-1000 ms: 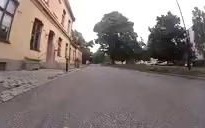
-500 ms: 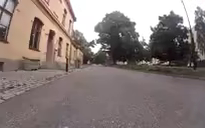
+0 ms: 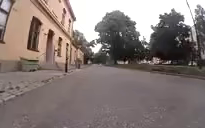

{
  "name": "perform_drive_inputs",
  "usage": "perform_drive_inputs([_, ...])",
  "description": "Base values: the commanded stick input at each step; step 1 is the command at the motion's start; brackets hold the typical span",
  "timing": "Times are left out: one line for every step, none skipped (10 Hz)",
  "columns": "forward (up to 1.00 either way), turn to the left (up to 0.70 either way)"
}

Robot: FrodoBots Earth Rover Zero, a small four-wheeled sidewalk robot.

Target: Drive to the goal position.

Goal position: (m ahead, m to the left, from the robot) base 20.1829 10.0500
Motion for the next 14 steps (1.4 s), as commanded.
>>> perform_drive_inputs([0.70, -0.17])
perform_drive_inputs([0.70, -0.35])
perform_drive_inputs([0.70, -0.32])
perform_drive_inputs([0.70, -0.18])
perform_drive_inputs([0.70, 0.00])
perform_drive_inputs([0.70, 0.00])
perform_drive_inputs([0.70, 0.00])
perform_drive_inputs([0.70, 0.00])
perform_drive_inputs([0.70, 0.00])
perform_drive_inputs([0.70, 0.00])
perform_drive_inputs([0.70, 0.00])
perform_drive_inputs([0.70, 0.00])
perform_drive_inputs([0.70, 0.00])
perform_drive_inputs([0.70, 0.00])
